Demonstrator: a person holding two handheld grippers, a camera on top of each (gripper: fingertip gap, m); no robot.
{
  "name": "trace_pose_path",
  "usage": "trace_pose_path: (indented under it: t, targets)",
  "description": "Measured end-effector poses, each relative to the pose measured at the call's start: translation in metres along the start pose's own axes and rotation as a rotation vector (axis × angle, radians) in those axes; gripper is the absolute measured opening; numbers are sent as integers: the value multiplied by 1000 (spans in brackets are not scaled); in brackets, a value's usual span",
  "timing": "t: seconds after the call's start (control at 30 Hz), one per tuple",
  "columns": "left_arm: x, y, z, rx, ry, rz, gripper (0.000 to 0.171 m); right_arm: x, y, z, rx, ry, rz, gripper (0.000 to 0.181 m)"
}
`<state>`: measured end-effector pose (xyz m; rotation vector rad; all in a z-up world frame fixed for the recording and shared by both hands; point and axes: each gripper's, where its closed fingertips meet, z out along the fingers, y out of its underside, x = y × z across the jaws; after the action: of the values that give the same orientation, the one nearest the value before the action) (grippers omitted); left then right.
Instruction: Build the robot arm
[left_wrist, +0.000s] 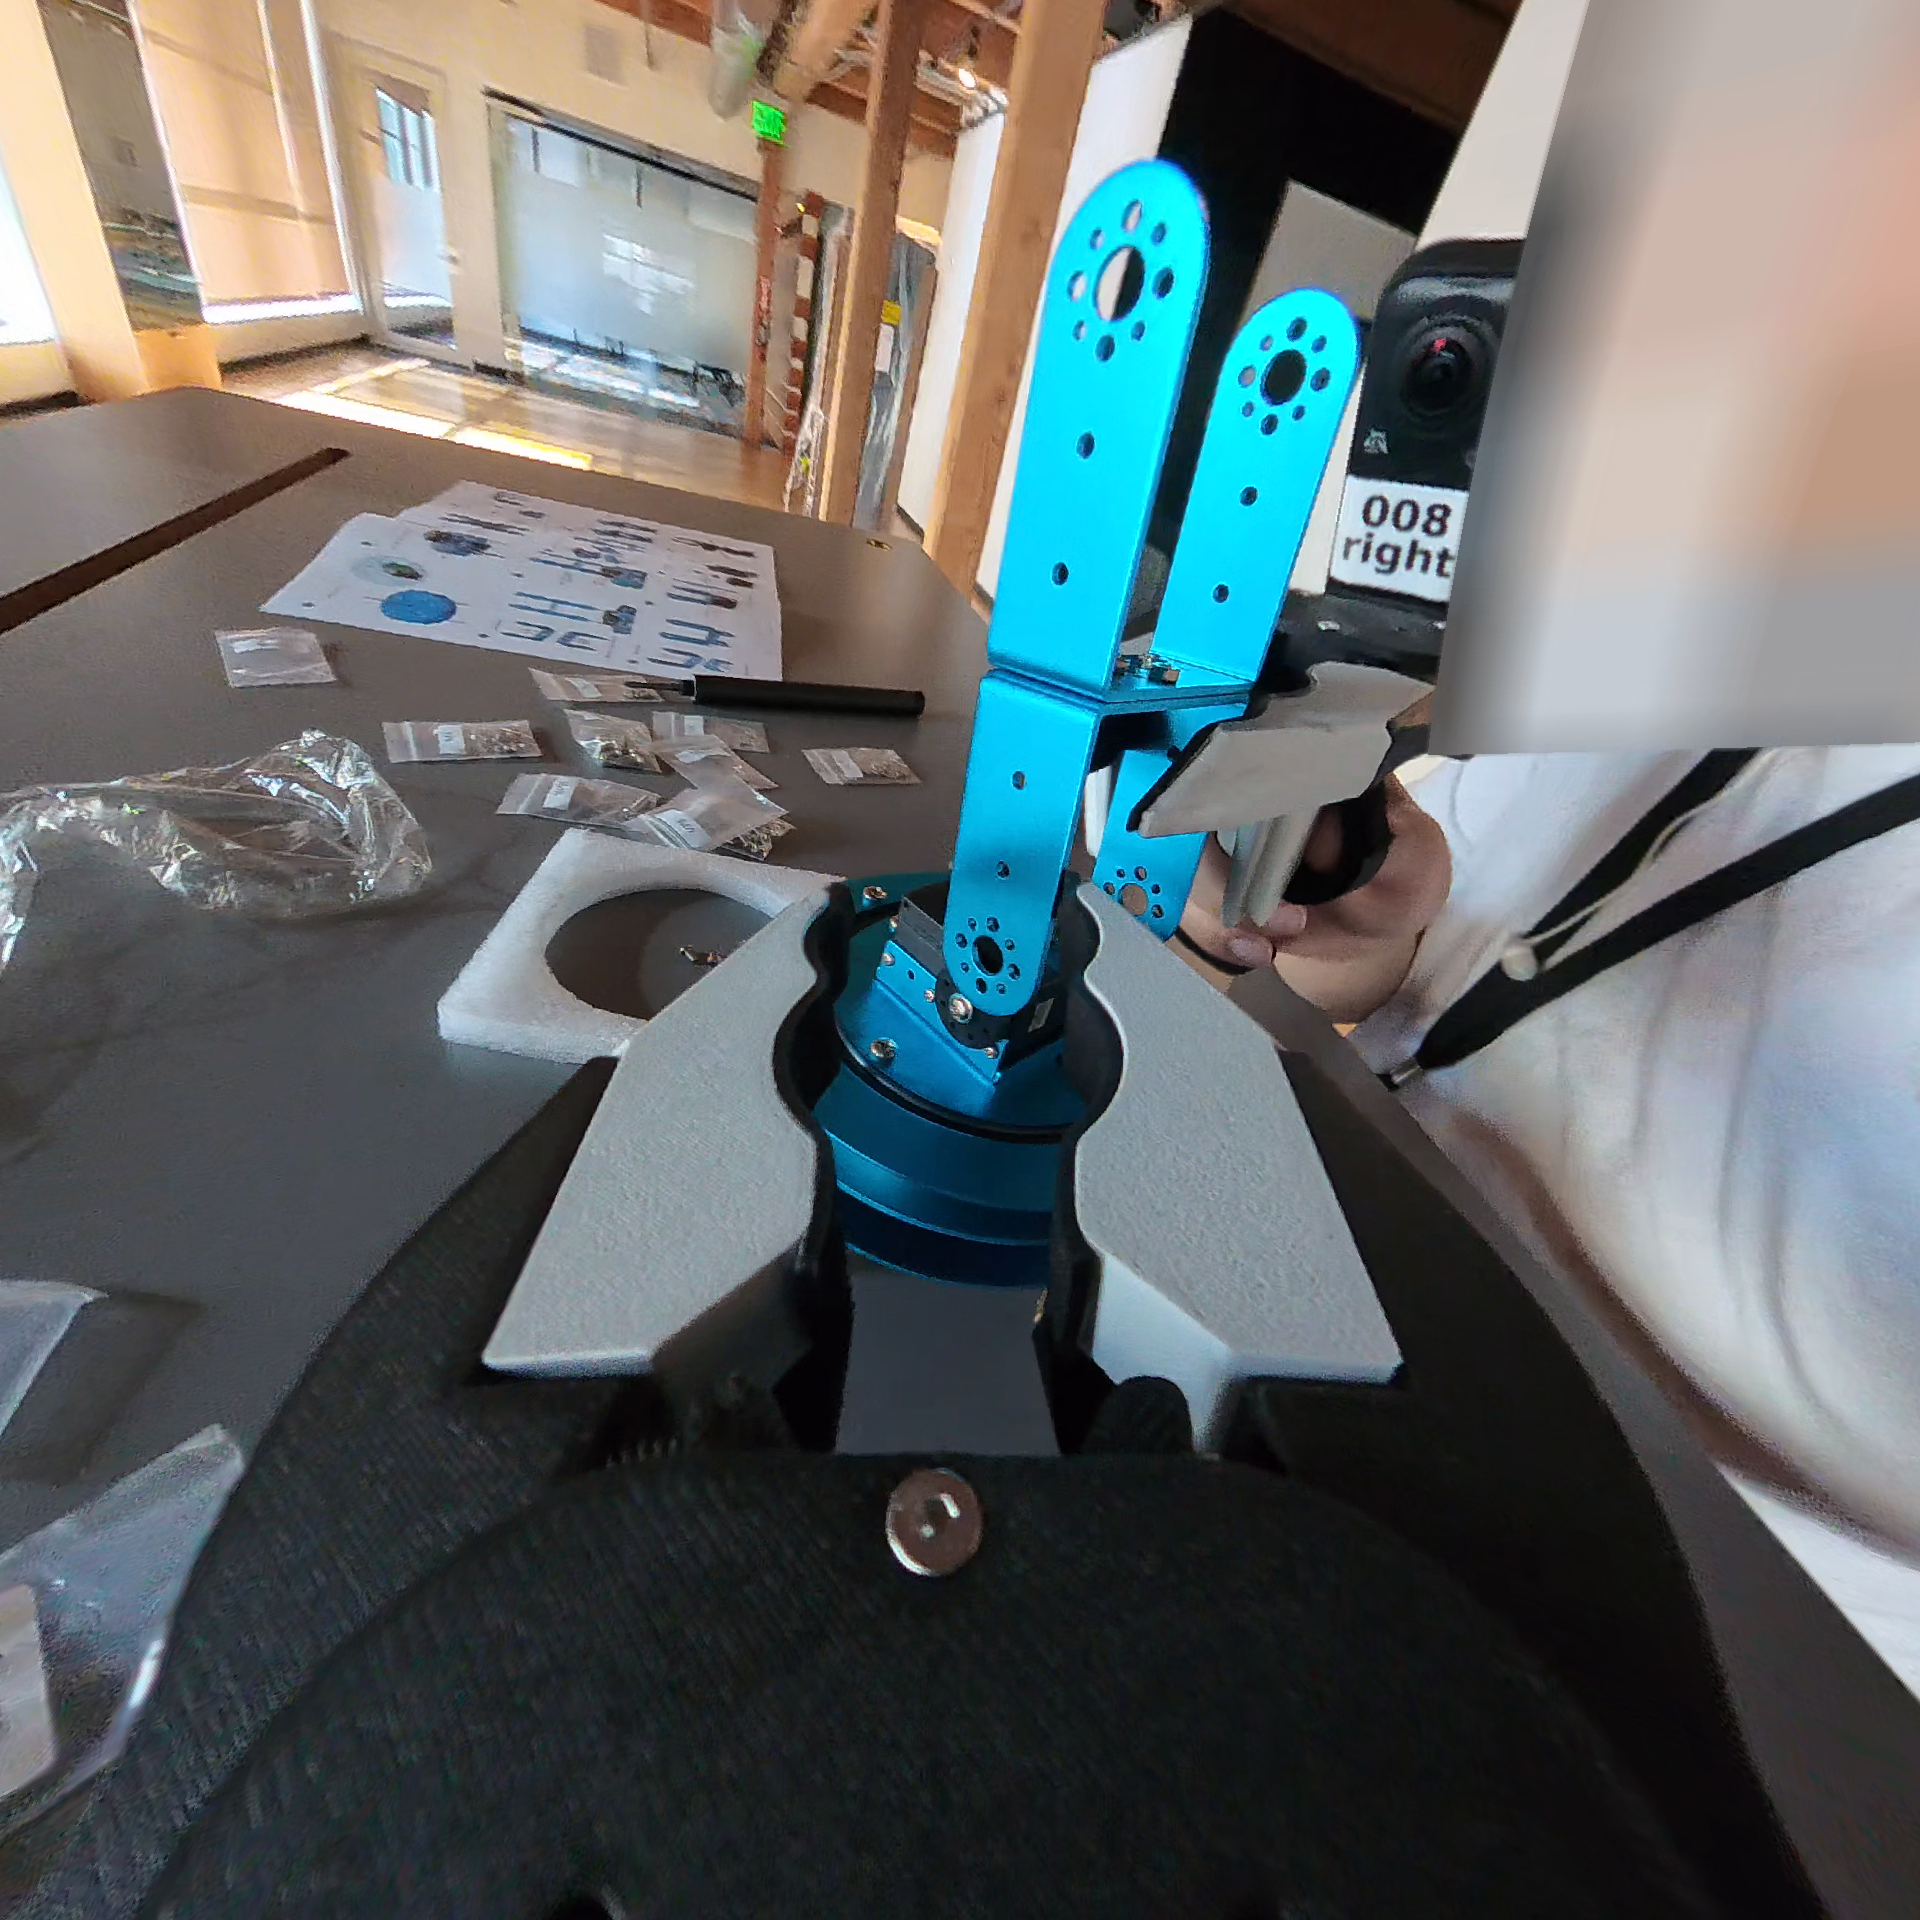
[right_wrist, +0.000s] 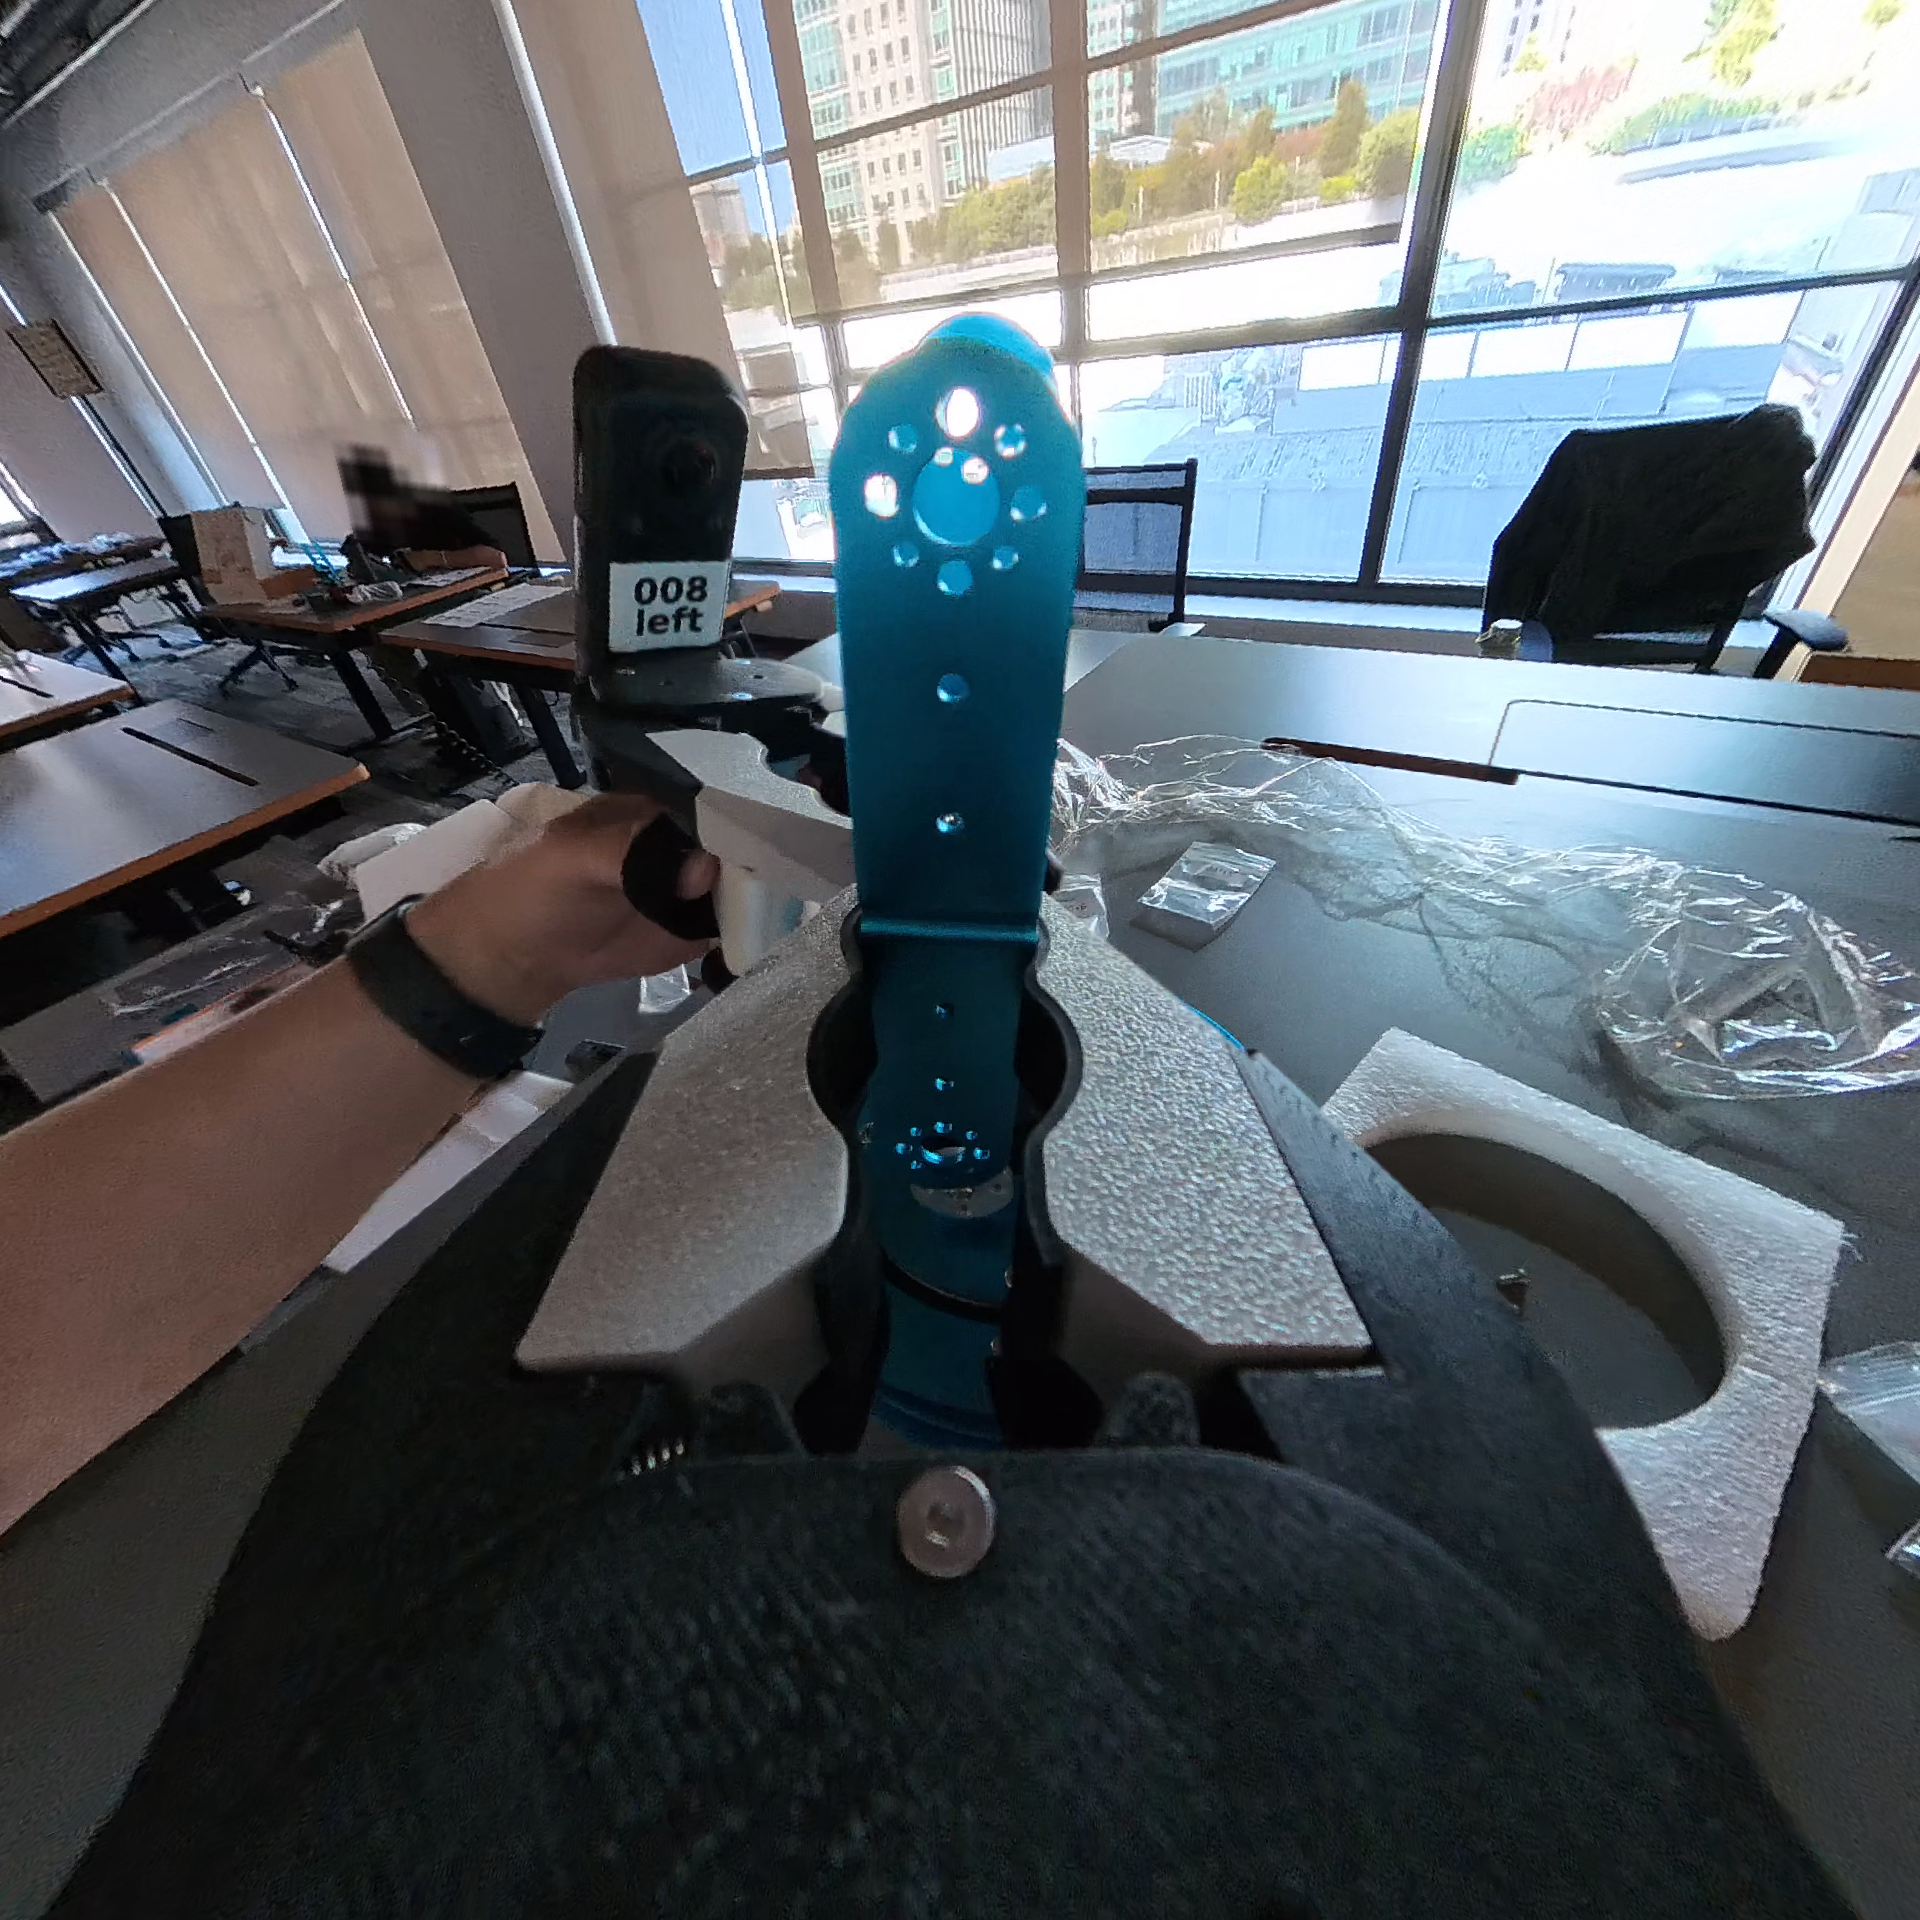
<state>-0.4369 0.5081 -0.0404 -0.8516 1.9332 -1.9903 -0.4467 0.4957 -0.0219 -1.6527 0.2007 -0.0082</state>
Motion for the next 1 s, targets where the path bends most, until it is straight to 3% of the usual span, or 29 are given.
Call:
trace_pose_path:
  t: [0.2, 0.53, 1.0]
  targets:
    - [-1, -6, 2, 49, -5, -26, 29, 5, -1, 4, -2, -30, 64, 21]
    - [4, -3, 9, 74, 101, -88, 30, 2, -1, 5, 17, -22, 18, 21]
    - [9, -17, 7, 132, 222, -28, 36, -4, 3, 6, -2, -76, 53, 21]
